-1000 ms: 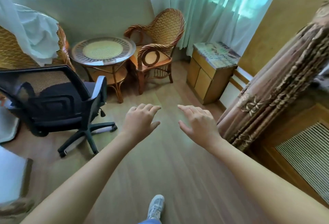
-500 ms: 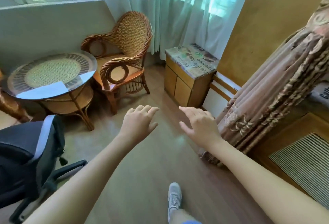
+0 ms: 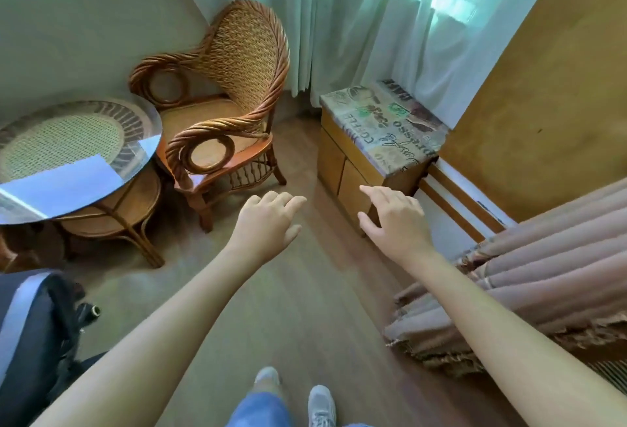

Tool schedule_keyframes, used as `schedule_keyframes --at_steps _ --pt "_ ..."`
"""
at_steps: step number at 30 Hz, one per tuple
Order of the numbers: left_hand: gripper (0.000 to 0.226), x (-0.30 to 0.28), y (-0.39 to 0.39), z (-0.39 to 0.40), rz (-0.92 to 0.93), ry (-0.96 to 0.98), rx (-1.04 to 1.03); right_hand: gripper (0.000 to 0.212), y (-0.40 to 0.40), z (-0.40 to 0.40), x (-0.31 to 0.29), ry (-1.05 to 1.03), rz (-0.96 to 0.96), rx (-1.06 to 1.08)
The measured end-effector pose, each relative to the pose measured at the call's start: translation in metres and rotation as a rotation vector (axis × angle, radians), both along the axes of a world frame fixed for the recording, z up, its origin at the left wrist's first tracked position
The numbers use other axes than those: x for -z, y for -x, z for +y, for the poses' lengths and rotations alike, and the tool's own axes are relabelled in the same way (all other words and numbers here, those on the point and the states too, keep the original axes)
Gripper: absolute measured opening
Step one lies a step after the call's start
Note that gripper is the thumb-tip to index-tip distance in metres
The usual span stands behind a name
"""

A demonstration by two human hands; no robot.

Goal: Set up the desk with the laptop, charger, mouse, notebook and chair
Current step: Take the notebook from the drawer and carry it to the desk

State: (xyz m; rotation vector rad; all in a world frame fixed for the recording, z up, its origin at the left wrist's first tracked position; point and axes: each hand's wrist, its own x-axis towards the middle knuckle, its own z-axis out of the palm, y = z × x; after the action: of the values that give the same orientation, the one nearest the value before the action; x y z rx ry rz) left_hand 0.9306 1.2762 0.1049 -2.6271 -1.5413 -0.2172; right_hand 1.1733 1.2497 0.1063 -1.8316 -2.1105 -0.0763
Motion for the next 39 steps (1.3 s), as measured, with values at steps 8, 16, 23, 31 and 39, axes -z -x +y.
schedule_keyframes --at_steps 8,16,23,31,39 --pt "0.051 0.034 0.009 0.160 0.095 0.060 0.085 0.043 0.019 0.145 0.036 0.029 0.039 0.108" --pt "0.048 0.064 -0.029 0.321 0.147 0.097 0.359 0.043 0.027 0.256 0.078 0.086 0.013 0.282" --pt "0.050 0.123 -0.086 0.423 0.130 0.214 0.447 0.044 0.001 0.344 0.121 0.137 -0.017 0.362" --pt "0.049 0.210 -0.148 0.520 -0.045 0.502 0.279 0.045 -0.027 0.451 0.188 0.235 -0.053 0.379" --pt "0.044 0.305 -0.210 0.576 -0.128 0.833 0.184 0.044 -0.050 0.512 0.270 0.281 -0.069 0.570"
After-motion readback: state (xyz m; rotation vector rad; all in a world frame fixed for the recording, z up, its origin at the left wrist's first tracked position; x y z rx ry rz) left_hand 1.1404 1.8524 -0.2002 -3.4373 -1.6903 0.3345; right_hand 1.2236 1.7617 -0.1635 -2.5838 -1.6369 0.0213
